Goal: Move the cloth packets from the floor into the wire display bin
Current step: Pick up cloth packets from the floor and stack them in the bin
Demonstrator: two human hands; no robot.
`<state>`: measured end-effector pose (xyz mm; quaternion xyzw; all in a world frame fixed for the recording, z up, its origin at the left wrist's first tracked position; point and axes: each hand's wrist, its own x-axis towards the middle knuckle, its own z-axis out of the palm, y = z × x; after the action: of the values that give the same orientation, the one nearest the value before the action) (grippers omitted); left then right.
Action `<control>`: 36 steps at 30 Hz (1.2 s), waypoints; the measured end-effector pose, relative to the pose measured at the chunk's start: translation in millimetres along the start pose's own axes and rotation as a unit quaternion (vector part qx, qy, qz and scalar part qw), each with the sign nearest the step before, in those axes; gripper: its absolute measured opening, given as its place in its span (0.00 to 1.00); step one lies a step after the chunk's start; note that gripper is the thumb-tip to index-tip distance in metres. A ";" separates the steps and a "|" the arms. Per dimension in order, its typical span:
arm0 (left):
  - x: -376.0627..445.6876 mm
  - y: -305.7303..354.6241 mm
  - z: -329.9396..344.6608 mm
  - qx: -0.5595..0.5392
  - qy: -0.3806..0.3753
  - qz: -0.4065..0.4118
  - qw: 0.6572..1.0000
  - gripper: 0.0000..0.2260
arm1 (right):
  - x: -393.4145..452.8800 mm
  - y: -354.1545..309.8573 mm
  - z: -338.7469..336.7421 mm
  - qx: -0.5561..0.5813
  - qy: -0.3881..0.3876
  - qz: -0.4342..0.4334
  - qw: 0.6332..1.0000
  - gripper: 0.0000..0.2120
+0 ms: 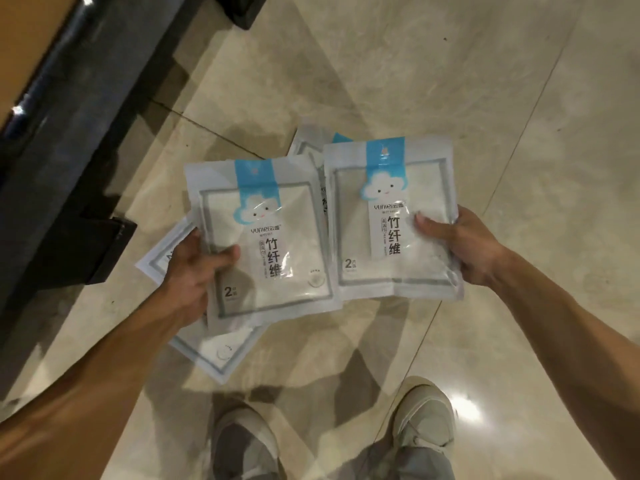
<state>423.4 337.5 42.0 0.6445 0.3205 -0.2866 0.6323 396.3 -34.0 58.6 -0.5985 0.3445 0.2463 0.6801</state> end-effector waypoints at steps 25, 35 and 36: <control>-447.9 404.8 -16.7 -0.081 -0.092 0.126 0.984 0.45 | -448.8 -430.7 23.3 0.001 0.019 -0.160 0.987 0.07; -669.3 494.8 -133.4 -0.134 -0.038 0.239 0.961 0.21 | -628.4 -554.3 115.0 0.006 -0.068 -0.200 0.977 0.13; -688.7 493.2 -147.9 -0.137 -0.027 0.239 0.961 0.21 | -642.6 -558.0 129.6 0.004 -0.084 -0.199 0.976 0.15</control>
<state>366.4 452.6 892.3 0.6015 0.1761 -0.0983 0.7730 423.7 52.7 914.6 -0.6297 0.1611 0.1543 0.7441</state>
